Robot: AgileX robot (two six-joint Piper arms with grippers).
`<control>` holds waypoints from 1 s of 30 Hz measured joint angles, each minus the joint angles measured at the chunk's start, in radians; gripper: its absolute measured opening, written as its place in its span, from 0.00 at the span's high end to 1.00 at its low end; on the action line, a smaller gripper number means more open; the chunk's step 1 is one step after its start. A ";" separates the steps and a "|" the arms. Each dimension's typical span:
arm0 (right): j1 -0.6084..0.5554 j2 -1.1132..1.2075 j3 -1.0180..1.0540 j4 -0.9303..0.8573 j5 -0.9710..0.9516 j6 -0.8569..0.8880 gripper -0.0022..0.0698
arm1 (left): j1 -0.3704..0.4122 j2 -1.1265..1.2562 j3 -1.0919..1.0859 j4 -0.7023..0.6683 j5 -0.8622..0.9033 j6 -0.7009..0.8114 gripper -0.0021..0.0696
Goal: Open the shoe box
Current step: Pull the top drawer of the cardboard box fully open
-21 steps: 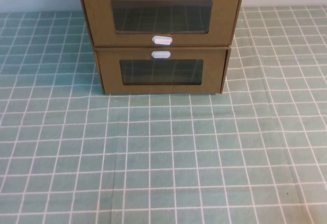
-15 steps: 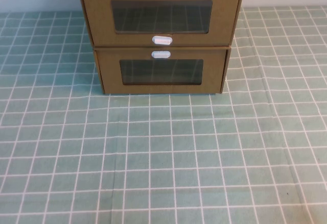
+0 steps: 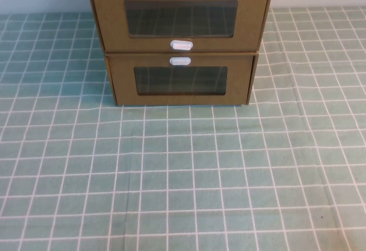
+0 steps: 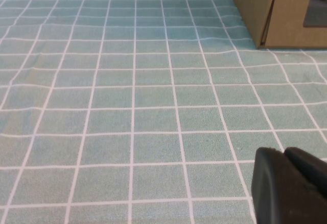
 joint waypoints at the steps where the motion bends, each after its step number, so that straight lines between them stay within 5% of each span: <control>1: 0.000 0.000 0.000 0.000 0.000 0.000 0.99 | 0.000 0.000 0.000 0.000 0.000 0.000 0.98; 21: 0.000 0.000 0.000 0.000 -0.075 0.000 0.99 | 0.000 0.000 0.002 0.000 -0.024 0.000 0.98; 30: 0.000 0.000 0.000 0.000 -0.597 0.000 0.99 | 0.000 0.000 0.002 0.000 -0.587 -0.005 0.98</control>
